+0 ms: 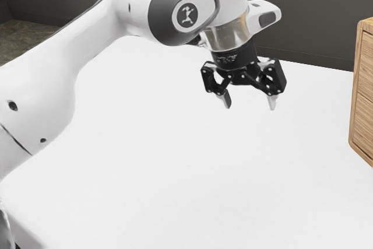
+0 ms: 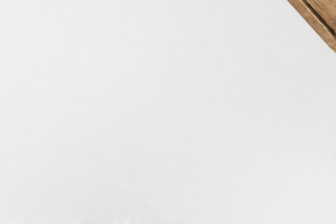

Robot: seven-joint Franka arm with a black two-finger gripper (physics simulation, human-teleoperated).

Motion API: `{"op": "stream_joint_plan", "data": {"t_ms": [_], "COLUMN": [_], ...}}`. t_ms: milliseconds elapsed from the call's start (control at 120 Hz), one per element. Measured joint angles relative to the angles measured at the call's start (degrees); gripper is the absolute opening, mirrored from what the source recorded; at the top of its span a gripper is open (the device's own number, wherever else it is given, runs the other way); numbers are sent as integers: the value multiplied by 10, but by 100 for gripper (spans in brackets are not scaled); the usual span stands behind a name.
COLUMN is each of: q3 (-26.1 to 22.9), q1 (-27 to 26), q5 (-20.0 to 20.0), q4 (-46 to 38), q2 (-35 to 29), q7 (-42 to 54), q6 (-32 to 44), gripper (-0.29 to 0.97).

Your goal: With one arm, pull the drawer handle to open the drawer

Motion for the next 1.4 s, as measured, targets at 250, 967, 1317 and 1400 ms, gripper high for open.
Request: {"op": "stream_joint_plan", "data": {"t_ms": [250, 967, 1317, 1400], "q3": [0, -19, -25, -25], "q1": [-35, -59, -96, -105], "q5": [-2, -8, -11, -11], "q4": [92, 279, 280, 278], "q2": [55, 210, 226, 233], "q7": [-204, -483, -533, -541], "q6": [-18, 116, 148, 153], "gripper": [68, 68, 68, 68]}}
